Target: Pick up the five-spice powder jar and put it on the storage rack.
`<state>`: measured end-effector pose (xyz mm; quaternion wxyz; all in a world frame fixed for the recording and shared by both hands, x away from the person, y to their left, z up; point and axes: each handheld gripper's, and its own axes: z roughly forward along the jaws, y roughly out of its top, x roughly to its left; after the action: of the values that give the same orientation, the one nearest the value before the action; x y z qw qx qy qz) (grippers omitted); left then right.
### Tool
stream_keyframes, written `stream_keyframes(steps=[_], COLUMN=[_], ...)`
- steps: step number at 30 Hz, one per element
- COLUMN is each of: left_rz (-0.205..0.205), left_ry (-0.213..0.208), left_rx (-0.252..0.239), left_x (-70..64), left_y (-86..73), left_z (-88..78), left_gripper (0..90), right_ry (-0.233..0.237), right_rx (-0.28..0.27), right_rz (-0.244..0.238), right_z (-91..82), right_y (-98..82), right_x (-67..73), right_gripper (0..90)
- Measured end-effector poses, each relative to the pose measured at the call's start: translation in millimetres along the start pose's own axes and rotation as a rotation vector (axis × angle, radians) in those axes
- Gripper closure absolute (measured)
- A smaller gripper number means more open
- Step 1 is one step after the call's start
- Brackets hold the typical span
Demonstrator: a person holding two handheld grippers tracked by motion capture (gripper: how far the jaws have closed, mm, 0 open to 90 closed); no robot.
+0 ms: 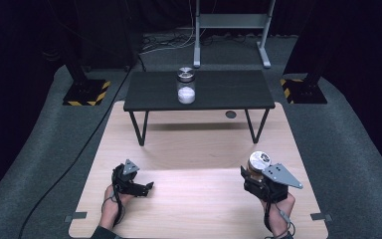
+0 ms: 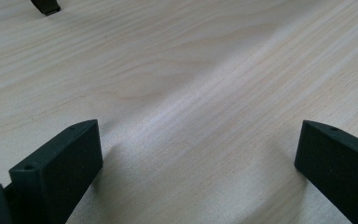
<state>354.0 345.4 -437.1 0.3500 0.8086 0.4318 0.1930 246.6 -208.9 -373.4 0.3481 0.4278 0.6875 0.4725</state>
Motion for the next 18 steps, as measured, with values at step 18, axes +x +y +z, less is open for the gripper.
stream_keyframes(steps=[18], left_rz=[0.000], left_ry=[0.000], left_rx=[0.000], left_x=[0.0], left_y=[0.0], left_z=[0.0], left_gripper=[0.3], right_ry=[0.016], right_rx=[-0.026], right_rz=[-0.056], right_z=[5.6], right_y=[34.0], right_x=[-7.4], right_gripper=[29.1])
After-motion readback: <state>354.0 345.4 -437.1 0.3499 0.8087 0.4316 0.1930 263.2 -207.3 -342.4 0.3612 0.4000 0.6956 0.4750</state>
